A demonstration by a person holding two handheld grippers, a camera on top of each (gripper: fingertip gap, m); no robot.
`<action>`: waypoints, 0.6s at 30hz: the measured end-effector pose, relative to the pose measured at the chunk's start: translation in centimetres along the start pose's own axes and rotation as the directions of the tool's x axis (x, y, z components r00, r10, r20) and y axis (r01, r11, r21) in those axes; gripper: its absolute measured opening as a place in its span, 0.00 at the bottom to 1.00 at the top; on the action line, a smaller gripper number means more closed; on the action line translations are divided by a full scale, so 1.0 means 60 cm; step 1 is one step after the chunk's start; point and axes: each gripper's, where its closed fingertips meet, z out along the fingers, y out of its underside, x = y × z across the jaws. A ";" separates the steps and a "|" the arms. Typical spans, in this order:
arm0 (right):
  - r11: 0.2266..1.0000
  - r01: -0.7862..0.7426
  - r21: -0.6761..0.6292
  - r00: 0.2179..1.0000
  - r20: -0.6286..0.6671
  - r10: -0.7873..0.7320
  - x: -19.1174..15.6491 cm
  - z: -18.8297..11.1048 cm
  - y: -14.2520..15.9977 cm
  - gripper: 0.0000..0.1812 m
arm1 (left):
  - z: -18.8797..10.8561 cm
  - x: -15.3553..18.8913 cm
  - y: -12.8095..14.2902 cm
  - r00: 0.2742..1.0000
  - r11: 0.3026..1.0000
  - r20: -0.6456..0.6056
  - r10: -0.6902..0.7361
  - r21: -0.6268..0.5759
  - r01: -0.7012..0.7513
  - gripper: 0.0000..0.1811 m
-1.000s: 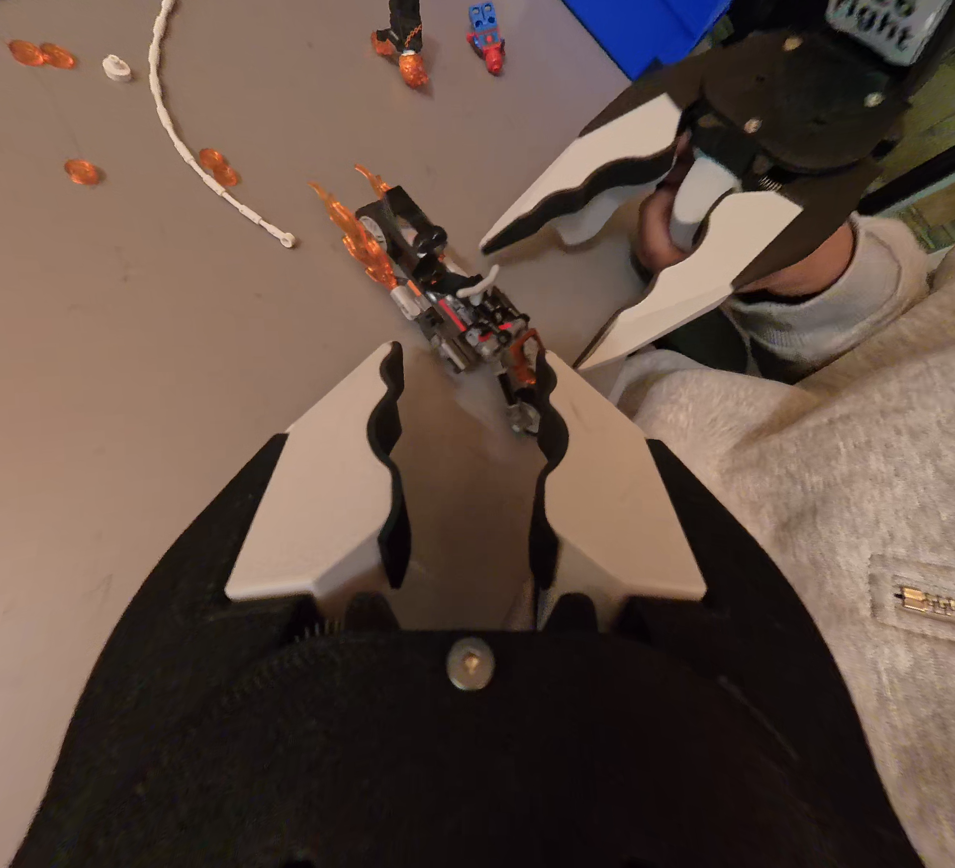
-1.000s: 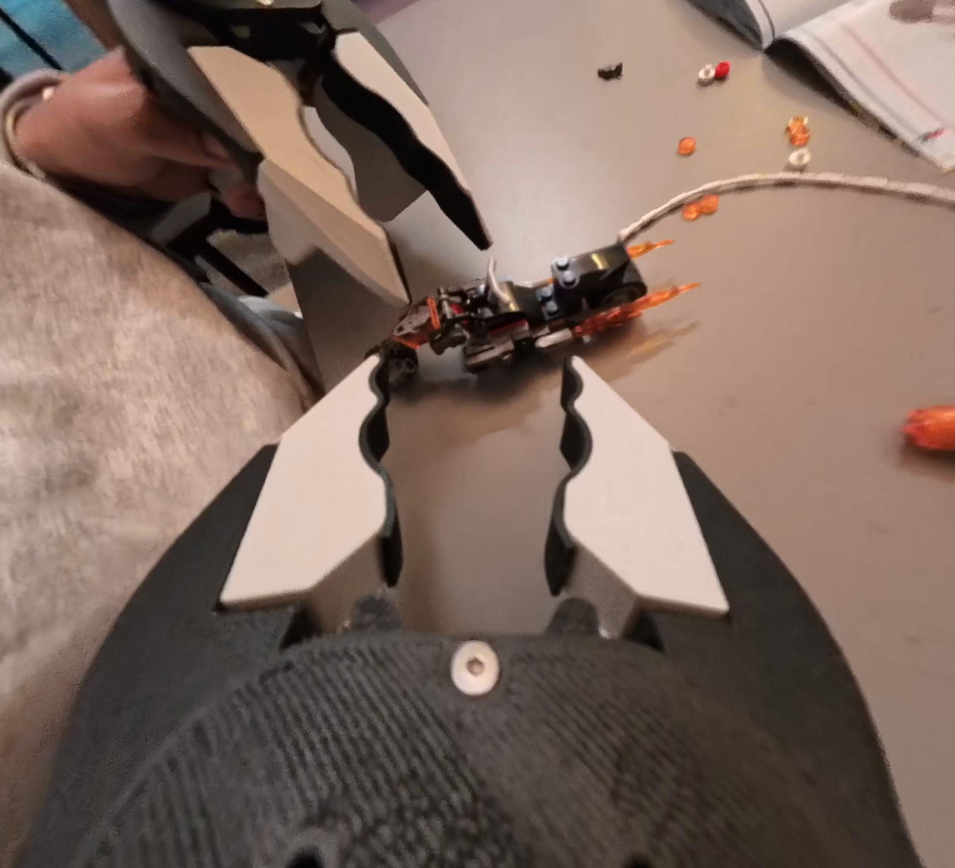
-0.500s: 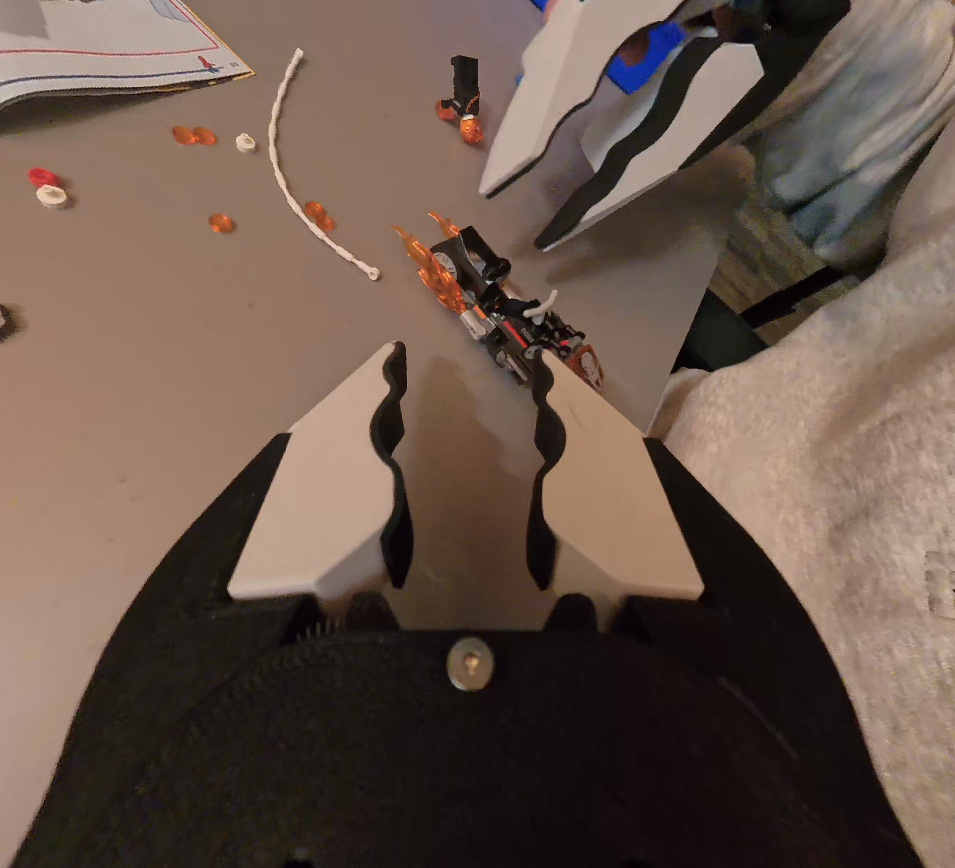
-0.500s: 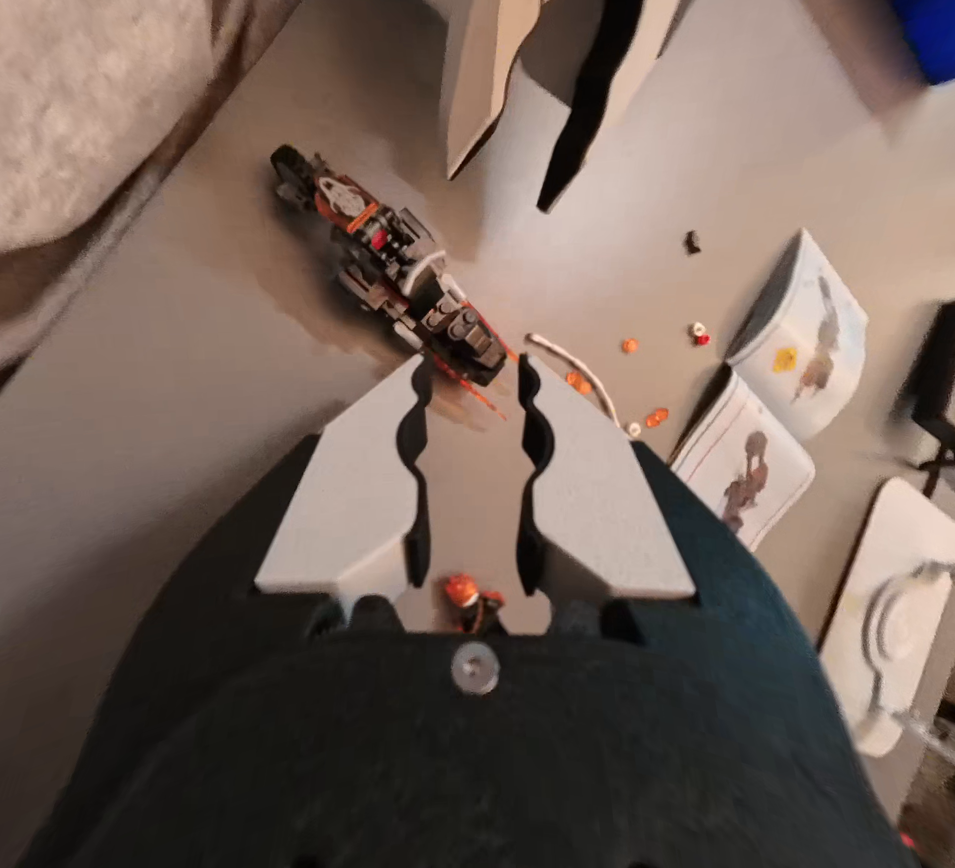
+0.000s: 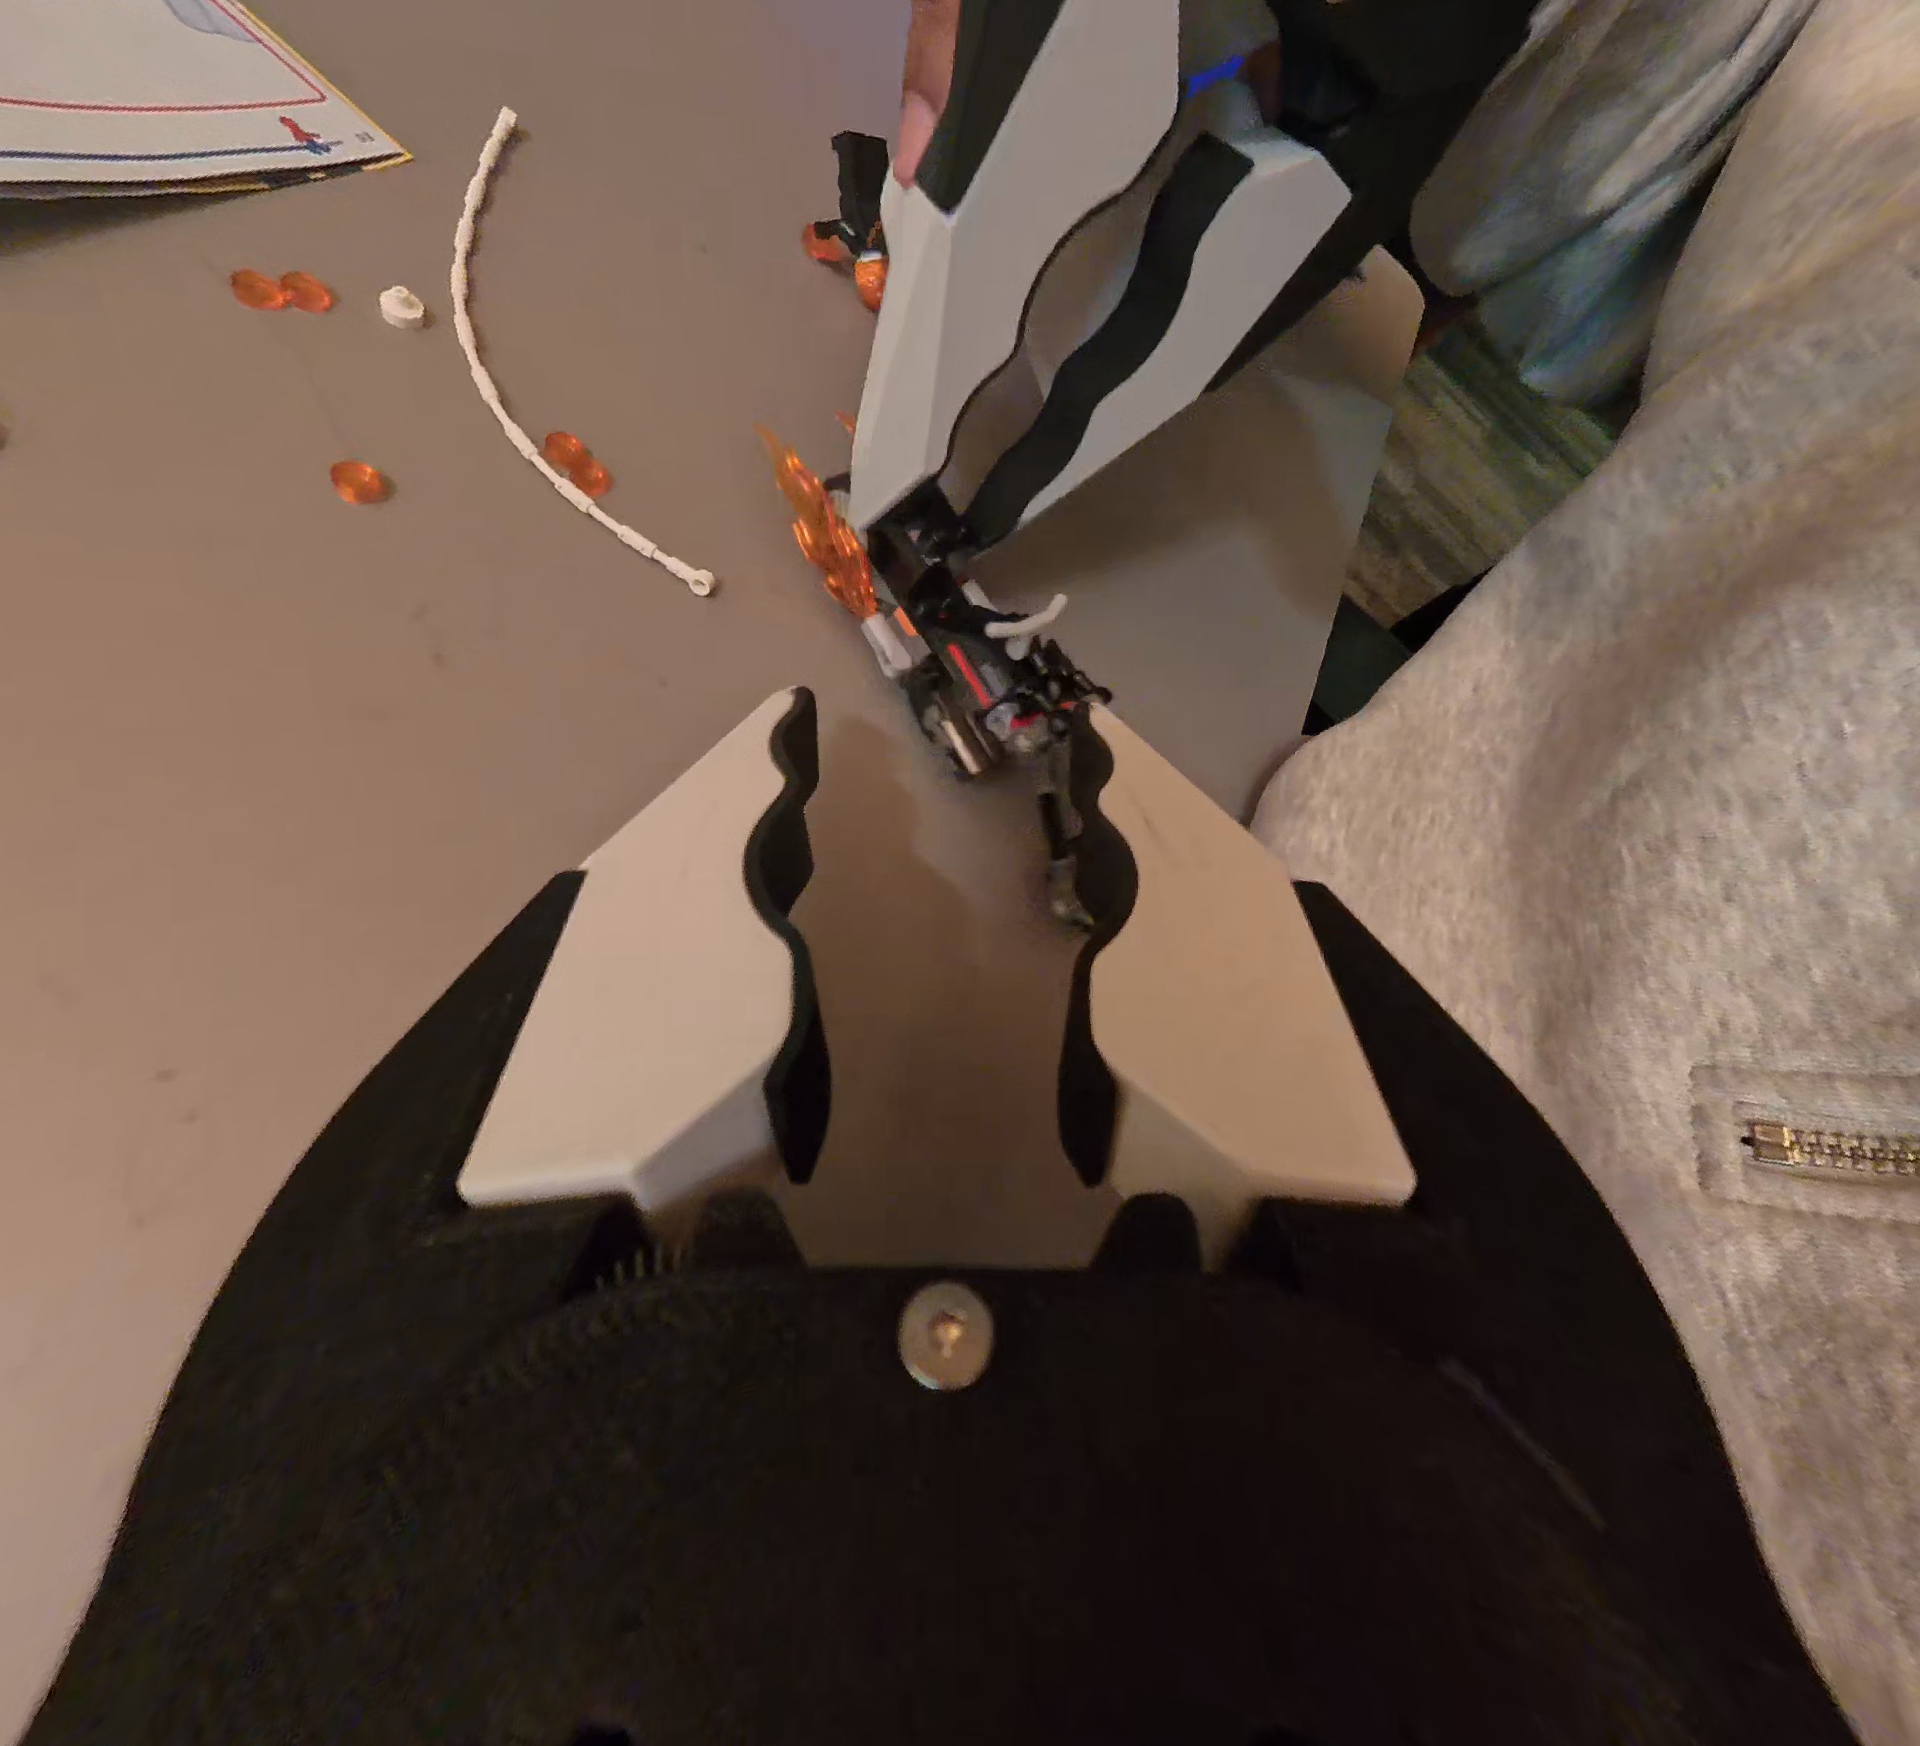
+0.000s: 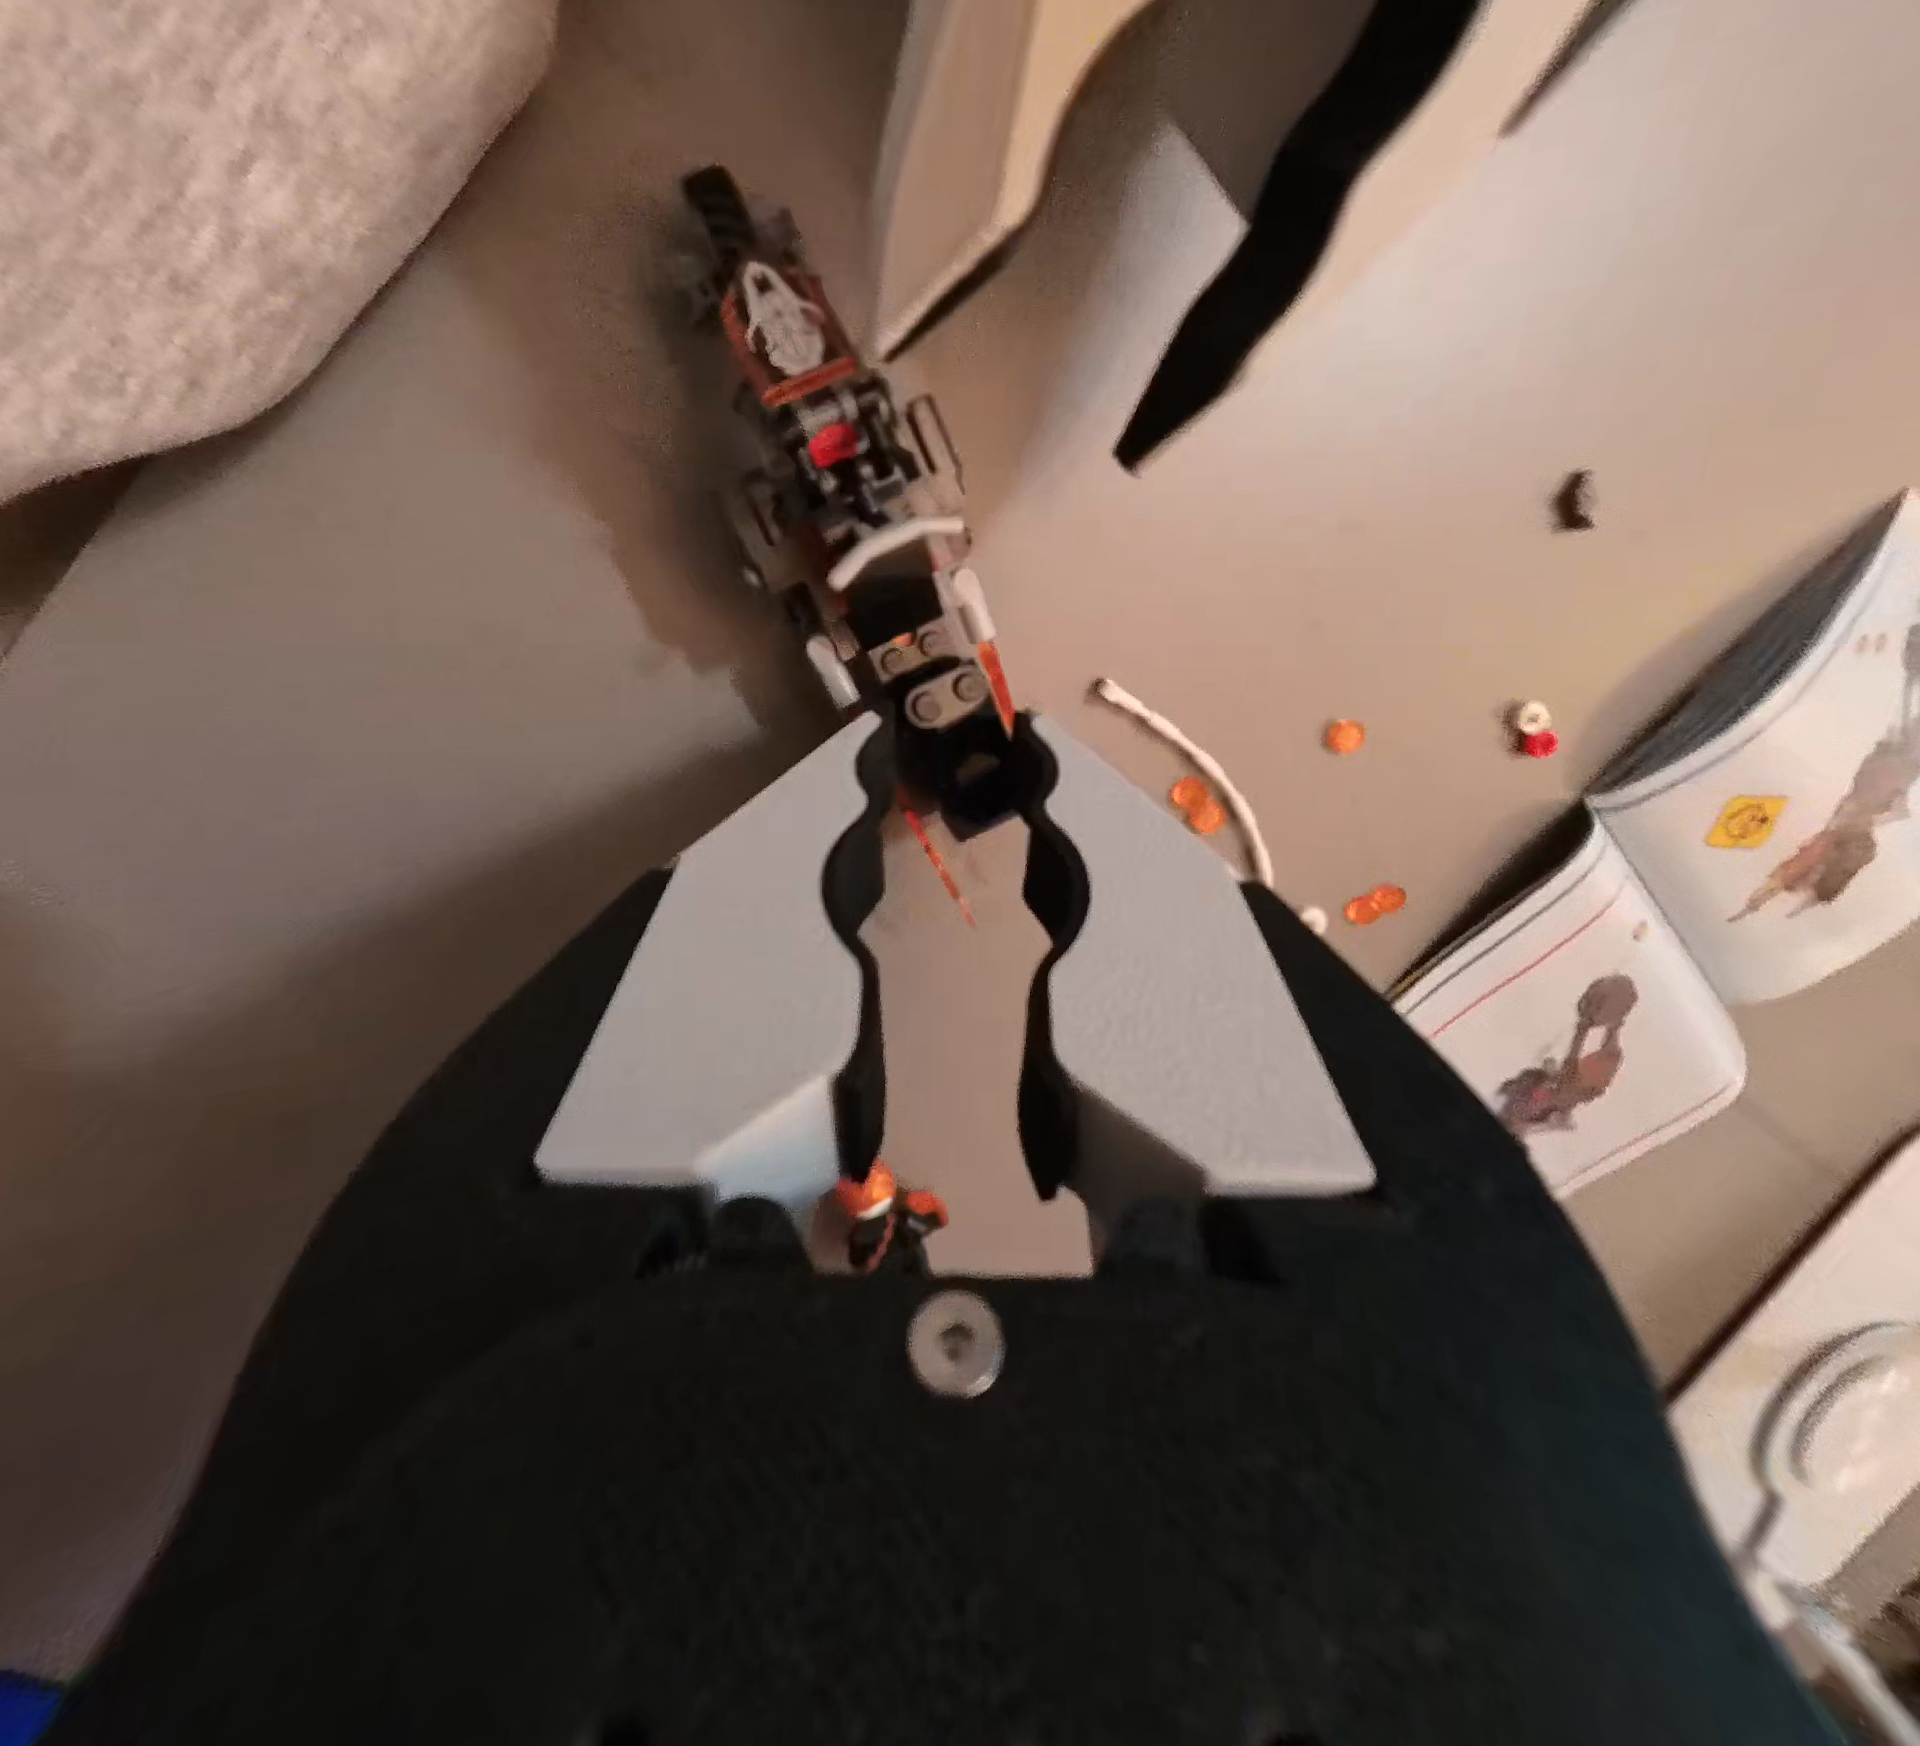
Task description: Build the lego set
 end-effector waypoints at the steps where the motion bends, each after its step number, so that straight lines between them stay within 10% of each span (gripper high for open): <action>1: 0.999 -0.034 0.018 0.999 -0.016 0.034 0.005 -0.004 0.001 0.10 | 0.000 0.001 0.000 1.000 1.000 -0.001 0.002 0.002 -0.002 0.26; 18: 0.729 -0.672 0.133 0.712 -0.154 0.685 -0.004 -0.024 0.065 0.09 | -0.006 -0.007 -0.012 0.995 0.996 0.070 0.065 0.055 -0.069 0.28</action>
